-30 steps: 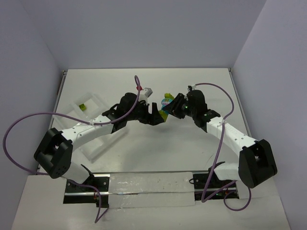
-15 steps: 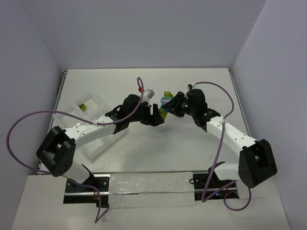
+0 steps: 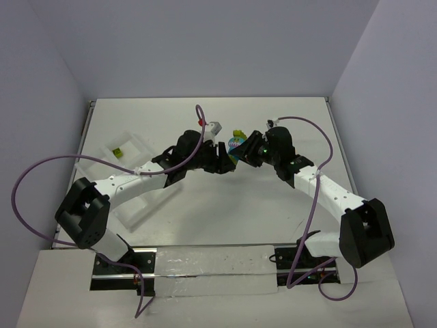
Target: Sort the legos into containers by color
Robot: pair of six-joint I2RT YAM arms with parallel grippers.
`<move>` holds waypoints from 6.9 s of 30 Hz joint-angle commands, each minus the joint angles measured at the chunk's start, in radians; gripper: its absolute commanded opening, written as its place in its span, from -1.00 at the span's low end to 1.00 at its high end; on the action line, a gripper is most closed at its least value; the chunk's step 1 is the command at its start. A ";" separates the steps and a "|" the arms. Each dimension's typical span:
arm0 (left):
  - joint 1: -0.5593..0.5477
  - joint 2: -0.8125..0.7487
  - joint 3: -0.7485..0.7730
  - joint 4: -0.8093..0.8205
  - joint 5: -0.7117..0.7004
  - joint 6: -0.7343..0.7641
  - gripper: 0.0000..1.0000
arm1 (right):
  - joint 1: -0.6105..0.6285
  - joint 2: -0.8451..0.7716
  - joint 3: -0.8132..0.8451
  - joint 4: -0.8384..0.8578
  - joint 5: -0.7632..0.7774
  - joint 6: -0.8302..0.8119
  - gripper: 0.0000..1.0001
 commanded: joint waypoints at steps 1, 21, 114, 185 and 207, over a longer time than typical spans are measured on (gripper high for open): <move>-0.007 0.015 0.045 0.052 0.013 -0.011 -0.21 | 0.004 0.000 0.049 0.051 -0.004 -0.005 -0.91; -0.005 -0.109 -0.086 -0.008 0.013 0.018 -1.00 | -0.072 0.065 0.085 0.060 -0.001 0.008 -0.92; 0.329 -0.313 -0.044 -0.100 0.894 0.138 -1.00 | 0.137 0.111 0.075 0.736 -0.840 -0.065 -0.55; 0.526 -0.300 0.213 -0.767 -0.599 -0.100 -1.00 | 0.038 -0.207 -0.002 -0.290 0.123 -0.330 -1.00; 0.806 0.204 0.375 -0.580 -0.557 -0.008 -0.43 | 0.039 0.027 0.258 -0.452 0.099 -0.438 -1.00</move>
